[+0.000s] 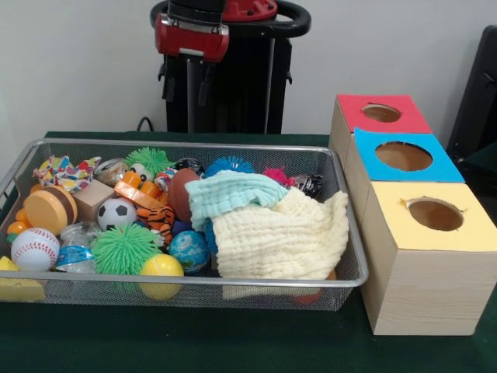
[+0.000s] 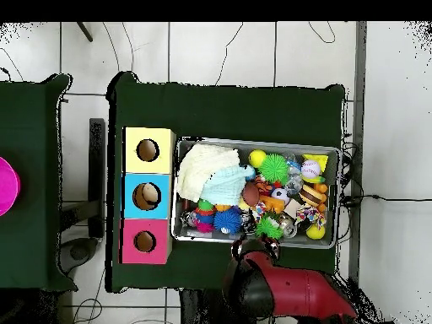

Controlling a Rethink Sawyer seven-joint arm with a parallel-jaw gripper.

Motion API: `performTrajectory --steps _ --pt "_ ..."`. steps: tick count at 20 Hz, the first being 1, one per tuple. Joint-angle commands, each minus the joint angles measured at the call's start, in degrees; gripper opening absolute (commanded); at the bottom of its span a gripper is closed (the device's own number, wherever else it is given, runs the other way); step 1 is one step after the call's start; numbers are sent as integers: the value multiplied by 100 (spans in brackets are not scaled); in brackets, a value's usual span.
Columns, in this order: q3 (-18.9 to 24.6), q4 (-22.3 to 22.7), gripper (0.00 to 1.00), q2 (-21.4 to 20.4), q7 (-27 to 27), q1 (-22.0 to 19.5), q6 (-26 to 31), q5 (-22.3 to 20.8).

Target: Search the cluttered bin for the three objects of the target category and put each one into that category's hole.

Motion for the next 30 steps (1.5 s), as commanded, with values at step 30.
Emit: performTrajectory --steps 30 --pt "70 -245 100 870 440 -1230 -1151 -156"
